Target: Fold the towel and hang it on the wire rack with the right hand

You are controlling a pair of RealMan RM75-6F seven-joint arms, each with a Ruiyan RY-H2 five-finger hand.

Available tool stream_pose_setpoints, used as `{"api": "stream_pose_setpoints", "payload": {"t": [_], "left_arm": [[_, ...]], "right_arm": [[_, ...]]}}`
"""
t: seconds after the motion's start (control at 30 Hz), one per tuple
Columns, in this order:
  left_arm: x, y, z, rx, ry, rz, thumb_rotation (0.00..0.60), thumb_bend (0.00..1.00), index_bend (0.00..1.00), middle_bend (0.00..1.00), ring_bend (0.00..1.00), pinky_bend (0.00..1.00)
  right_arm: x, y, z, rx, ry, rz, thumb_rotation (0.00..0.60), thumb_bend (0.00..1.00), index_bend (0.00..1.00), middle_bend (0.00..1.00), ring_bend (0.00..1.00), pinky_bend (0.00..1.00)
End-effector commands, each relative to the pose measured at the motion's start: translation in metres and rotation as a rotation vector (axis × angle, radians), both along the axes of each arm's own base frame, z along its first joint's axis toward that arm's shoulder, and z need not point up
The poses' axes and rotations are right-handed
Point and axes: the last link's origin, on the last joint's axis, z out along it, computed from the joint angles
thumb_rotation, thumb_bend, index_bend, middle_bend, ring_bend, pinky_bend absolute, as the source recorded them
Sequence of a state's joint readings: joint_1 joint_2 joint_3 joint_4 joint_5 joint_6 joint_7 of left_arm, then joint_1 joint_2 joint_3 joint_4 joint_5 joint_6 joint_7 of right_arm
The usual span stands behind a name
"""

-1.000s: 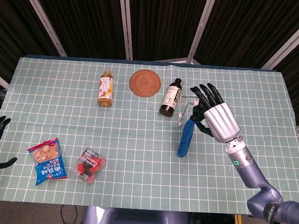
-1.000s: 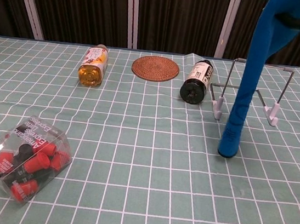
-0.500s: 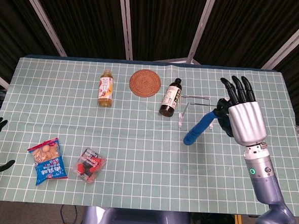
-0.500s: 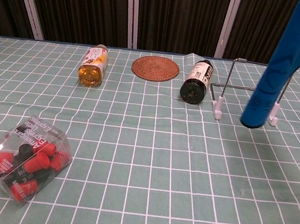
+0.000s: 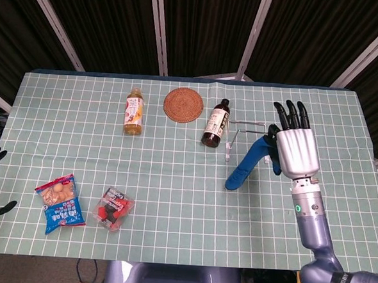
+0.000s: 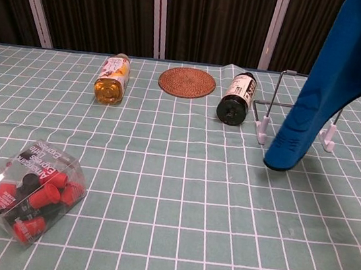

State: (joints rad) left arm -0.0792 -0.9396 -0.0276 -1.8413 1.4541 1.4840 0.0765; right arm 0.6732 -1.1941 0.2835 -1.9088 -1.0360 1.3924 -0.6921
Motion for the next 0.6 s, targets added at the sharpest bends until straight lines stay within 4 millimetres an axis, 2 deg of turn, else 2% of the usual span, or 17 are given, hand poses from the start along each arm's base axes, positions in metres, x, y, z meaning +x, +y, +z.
{"api": "stream_pose_setpoints", "payload": {"t": [0.03,0.23,0.6], "left_arm": [[-0.001,0.001,0.001,0.003,-0.001,0.006,0.6,0.0,0.0,0.0,0.0,0.0],[-0.004,0.003,0.002,0.004,-0.004,0.016,0.6,0.0,0.0,0.0,0.0,0.0],[-0.006,0.005,0.001,0.0,-0.002,0.024,0.6,0.0,0.0,0.0,0.0,0.0]], "right_arm": [[0.0,-0.009,-0.015,0.005,0.014,-0.022,0.6,0.42,0.76,0.09,0.0,0.0],[-0.003,-0.022,-0.027,-0.01,0.038,-0.05,0.6,0.42,0.76,0.09,0.0,0.0],[-0.002,-0.037,-0.029,-0.056,0.047,-0.097,0.6,0.42,0.76,0.09,0.0,0.0]]}}
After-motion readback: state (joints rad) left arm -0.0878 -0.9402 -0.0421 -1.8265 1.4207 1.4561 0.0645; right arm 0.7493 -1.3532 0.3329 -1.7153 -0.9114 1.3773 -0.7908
